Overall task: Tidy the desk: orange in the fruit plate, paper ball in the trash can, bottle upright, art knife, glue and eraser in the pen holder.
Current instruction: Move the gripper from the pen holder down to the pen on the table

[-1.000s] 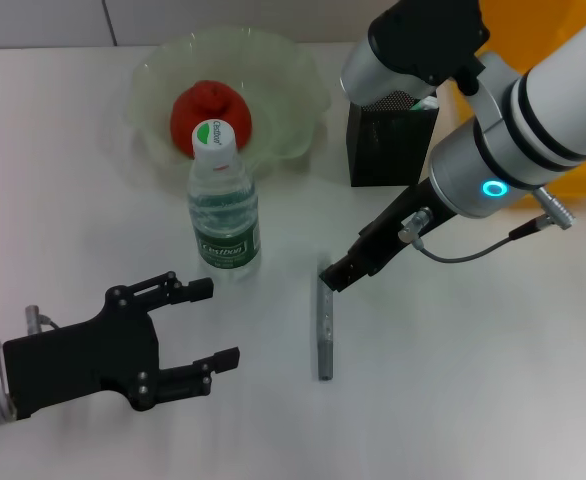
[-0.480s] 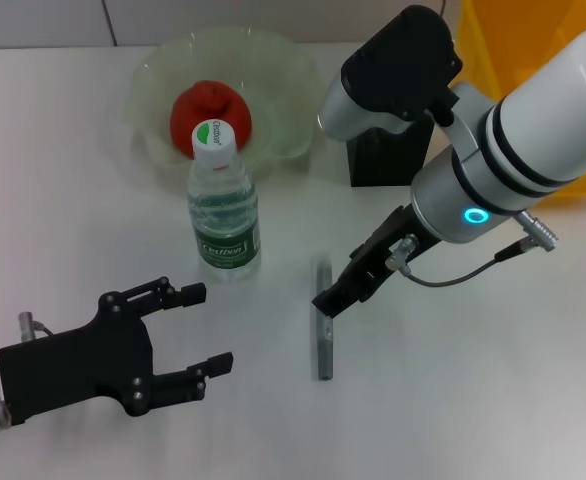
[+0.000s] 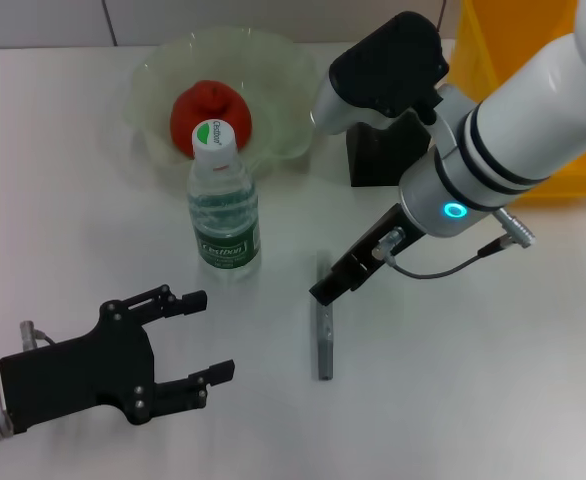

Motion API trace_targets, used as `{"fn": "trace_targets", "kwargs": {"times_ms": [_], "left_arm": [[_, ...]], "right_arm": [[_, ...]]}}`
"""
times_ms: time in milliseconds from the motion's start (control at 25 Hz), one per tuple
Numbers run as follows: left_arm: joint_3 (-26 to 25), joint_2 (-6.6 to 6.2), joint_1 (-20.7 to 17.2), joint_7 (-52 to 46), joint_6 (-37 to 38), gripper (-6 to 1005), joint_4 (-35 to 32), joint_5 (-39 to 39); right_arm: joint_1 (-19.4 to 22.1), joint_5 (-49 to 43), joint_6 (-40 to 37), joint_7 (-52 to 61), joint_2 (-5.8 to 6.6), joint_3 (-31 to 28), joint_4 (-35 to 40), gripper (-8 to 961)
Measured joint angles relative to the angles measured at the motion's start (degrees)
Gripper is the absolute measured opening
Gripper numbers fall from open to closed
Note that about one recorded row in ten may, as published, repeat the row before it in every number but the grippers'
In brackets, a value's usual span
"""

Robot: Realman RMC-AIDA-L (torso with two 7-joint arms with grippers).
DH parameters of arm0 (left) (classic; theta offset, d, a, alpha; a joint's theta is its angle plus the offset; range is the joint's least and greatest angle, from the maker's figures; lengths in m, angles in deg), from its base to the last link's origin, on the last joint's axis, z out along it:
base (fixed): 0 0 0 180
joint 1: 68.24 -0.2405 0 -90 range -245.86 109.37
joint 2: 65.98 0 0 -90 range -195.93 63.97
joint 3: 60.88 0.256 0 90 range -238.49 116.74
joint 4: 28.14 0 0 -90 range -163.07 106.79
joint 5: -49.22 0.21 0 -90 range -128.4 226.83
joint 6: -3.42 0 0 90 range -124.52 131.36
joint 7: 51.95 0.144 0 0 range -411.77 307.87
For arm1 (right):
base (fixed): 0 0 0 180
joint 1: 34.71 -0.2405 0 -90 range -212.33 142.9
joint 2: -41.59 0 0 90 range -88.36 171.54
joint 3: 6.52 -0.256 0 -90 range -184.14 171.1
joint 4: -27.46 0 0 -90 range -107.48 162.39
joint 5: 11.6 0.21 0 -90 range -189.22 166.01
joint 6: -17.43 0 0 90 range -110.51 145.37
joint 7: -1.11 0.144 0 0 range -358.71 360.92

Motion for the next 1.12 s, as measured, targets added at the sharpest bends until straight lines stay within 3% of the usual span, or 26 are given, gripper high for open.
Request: {"fn": "trace_targets", "kwargs": {"times_ms": [320,1120], "left_arm": [[0.23,0.14,0.02,0.17,-0.01,785,0.12,0.0],[0.31,0.55,0.53,0.63,-0.42,785,0.22,0.0]], "right_arm": [[-4.93,0.4,3.12,3.48,-0.18,3.26,-6.91,756],[-8.64,1.99,5.44,3.92,-0.18,5.41,-13.12,725]]}}
